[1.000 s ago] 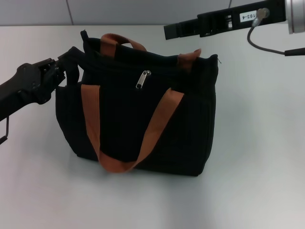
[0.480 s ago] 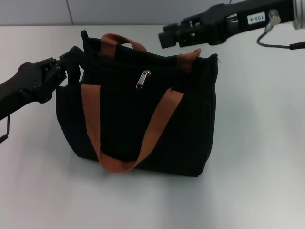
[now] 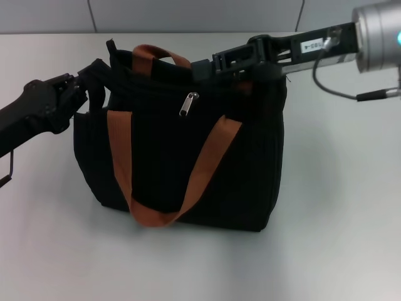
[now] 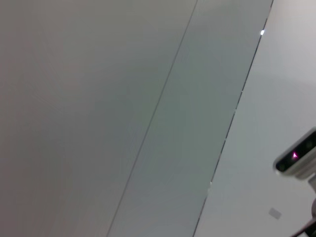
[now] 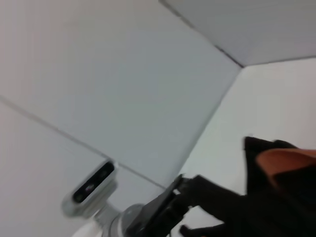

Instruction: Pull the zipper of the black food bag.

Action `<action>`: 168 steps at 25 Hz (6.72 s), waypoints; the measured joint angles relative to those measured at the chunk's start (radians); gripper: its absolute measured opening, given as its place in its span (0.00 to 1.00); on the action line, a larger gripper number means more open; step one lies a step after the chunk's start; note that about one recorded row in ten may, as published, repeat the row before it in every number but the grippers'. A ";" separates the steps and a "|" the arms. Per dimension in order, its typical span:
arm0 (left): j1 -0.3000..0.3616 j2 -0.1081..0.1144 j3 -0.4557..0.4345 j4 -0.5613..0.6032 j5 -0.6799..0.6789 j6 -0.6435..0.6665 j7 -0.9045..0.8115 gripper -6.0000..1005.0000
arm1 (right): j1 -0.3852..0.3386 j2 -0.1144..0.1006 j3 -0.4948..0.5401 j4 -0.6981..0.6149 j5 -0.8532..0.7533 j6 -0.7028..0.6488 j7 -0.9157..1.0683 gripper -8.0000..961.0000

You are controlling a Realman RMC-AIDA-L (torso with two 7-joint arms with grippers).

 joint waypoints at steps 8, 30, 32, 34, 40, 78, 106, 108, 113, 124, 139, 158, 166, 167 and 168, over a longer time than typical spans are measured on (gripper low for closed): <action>0.001 -0.010 -0.002 -0.001 -0.002 -0.005 0.014 0.16 | -0.002 0.014 -0.159 0.039 -0.018 0.159 0.091 0.35; -0.027 -0.017 -0.005 -0.040 -0.011 -0.039 0.044 0.17 | -0.124 0.020 -0.189 -0.279 -0.116 0.091 0.326 0.35; -0.030 -0.017 -0.004 -0.042 -0.017 -0.037 0.044 0.17 | -0.118 0.021 -0.200 -0.280 -0.126 0.102 0.344 0.35; -0.031 -0.017 -0.001 -0.042 -0.026 -0.034 0.044 0.17 | -0.111 0.021 -0.215 -0.280 -0.133 0.115 0.359 0.35; -0.042 -0.018 0.008 -0.052 -0.038 -0.015 0.044 0.17 | -0.091 0.020 -0.259 -0.275 -0.145 0.169 0.384 0.35; -0.049 -0.012 -0.001 -0.048 -0.049 0.013 0.027 0.18 | -0.068 0.020 -0.383 -0.327 -0.255 0.269 0.396 0.01; -0.035 0.002 -0.028 -0.042 -0.070 0.005 0.017 0.18 | -0.182 0.025 -0.224 -0.476 -0.316 0.138 0.368 0.01; -0.035 0.001 -0.028 -0.042 -0.070 0.005 0.017 0.18 | -0.203 0.025 -0.213 -0.491 -0.268 0.135 0.331 0.01; -0.027 -0.001 -0.027 -0.046 -0.071 -0.005 0.017 0.19 | -0.303 0.019 -0.155 -0.541 -0.104 0.149 0.149 0.02; -0.009 -0.002 -0.020 -0.041 -0.063 -0.027 0.028 0.19 | -0.353 0.002 0.084 -0.046 0.343 -0.129 -0.724 0.33; 0.057 0.051 0.059 0.071 -0.003 -0.050 0.022 0.27 | -0.319 -0.002 0.118 0.320 0.069 -0.285 -1.376 0.68; 0.076 0.085 0.257 0.167 -0.007 0.239 0.131 0.83 | -0.280 0.011 0.102 0.414 0.012 -0.206 -1.517 0.72; 0.072 0.043 0.367 0.105 0.162 0.179 0.219 0.83 | -0.279 0.017 0.100 0.542 0.013 -0.160 -1.715 0.76; 0.073 0.042 0.366 0.102 0.172 0.173 0.220 0.83 | -0.276 0.017 0.100 0.564 0.014 -0.151 -1.735 0.76; 0.074 0.042 0.365 0.100 0.177 0.169 0.221 0.83 | -0.273 0.017 0.100 0.580 0.015 -0.145 -1.748 0.77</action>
